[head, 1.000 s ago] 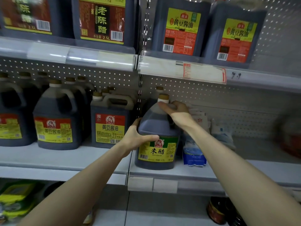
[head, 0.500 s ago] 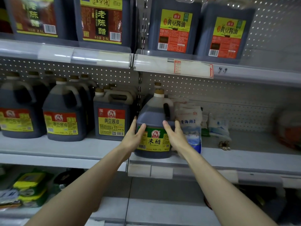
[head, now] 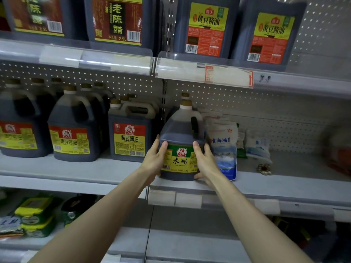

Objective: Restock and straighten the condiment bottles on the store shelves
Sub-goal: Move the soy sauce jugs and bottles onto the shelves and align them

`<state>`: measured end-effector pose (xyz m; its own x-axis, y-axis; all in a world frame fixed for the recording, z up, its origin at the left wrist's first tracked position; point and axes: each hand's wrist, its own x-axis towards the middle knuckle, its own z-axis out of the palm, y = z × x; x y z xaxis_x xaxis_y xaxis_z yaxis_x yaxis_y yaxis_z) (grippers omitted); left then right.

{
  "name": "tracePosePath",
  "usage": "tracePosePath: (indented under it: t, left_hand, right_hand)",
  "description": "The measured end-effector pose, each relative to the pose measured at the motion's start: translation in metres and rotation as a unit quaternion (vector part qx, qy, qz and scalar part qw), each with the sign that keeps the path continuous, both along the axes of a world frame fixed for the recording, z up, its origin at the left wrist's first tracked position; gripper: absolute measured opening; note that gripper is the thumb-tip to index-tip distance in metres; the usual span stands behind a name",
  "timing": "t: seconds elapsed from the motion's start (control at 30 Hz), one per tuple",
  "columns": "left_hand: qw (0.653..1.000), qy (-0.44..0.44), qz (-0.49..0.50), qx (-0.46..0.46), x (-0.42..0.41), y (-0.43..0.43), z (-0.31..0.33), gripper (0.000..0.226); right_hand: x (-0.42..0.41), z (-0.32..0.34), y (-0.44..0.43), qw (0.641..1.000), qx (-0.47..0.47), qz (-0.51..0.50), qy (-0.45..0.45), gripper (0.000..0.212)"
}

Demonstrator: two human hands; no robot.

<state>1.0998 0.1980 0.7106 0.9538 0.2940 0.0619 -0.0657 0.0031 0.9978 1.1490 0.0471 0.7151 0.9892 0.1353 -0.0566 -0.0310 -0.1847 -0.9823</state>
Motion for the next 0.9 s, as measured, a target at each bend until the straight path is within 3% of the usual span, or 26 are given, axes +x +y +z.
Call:
tracePosePath:
  t: [0.3,0.9]
  left_hand:
    - [1.0,0.004,0.003,-0.001,0.026,0.009,0.0,0.055]
    - [1.0,0.023,0.01,-0.009,0.072,0.02,-0.005,0.052]
  right_hand:
    - [0.03,-0.004,0.01,1.0,0.009,-0.007,-0.011,0.065]
    - [0.077,-0.009,0.026,0.999,-0.017,-0.045,-0.001,0.068]
